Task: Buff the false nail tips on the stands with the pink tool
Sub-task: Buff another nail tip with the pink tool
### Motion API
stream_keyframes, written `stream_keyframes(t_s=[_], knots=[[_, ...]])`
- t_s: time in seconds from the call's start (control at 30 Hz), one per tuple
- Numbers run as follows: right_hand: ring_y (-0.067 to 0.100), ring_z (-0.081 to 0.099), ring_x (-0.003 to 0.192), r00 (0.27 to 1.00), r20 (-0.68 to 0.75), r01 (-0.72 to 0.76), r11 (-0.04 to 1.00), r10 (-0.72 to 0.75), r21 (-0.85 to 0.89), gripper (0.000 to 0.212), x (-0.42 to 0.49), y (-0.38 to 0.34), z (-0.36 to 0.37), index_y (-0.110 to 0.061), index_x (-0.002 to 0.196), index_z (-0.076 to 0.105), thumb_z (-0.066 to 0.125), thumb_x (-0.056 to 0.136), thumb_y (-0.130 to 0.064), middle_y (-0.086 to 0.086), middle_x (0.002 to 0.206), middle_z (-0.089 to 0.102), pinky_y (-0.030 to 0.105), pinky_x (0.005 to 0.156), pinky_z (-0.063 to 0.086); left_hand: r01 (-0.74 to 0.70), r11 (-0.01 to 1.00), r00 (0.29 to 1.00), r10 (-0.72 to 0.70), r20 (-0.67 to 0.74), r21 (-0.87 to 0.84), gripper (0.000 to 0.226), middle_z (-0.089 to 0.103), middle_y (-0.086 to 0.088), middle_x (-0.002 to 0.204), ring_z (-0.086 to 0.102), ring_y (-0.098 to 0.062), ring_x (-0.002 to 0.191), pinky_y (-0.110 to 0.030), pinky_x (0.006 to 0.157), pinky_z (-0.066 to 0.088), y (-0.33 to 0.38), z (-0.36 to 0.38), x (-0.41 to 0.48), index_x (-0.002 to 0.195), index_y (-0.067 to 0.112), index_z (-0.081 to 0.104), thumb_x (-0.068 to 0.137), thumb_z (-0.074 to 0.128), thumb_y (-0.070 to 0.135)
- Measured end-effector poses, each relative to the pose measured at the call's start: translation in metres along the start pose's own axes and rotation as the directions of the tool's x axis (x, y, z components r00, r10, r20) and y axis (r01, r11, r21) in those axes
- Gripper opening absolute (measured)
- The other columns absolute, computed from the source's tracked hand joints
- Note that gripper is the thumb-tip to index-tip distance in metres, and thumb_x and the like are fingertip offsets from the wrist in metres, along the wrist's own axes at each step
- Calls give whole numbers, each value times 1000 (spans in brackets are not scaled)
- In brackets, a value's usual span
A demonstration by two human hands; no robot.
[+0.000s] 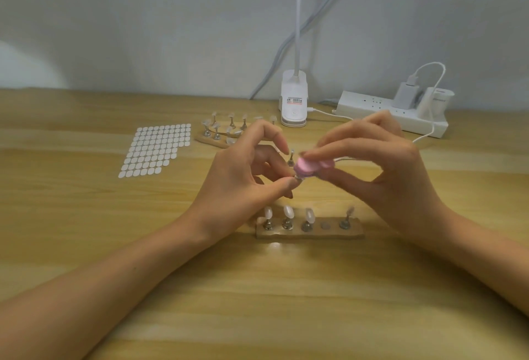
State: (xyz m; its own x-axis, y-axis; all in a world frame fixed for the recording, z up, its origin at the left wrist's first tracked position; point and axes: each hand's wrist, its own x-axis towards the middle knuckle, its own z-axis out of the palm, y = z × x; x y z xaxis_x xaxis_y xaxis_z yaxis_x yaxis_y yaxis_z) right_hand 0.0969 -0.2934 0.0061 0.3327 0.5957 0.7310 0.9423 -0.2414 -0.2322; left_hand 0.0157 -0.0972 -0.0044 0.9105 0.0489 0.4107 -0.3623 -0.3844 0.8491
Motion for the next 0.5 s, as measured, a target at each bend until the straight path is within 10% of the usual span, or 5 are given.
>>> stream_keyframes(t_s=[0.5], knots=[[17, 52, 90, 999, 45, -1, 997, -2, 79, 22, 0, 3, 1, -26, 105, 74, 72, 84, -31, -11, 98, 69, 33, 77, 37, -29, 999, 1000, 29, 9, 20, 34, 74, 0, 75, 75, -15, 69, -21, 52, 49, 1, 0, -1, 99, 15, 51, 84, 80, 6]])
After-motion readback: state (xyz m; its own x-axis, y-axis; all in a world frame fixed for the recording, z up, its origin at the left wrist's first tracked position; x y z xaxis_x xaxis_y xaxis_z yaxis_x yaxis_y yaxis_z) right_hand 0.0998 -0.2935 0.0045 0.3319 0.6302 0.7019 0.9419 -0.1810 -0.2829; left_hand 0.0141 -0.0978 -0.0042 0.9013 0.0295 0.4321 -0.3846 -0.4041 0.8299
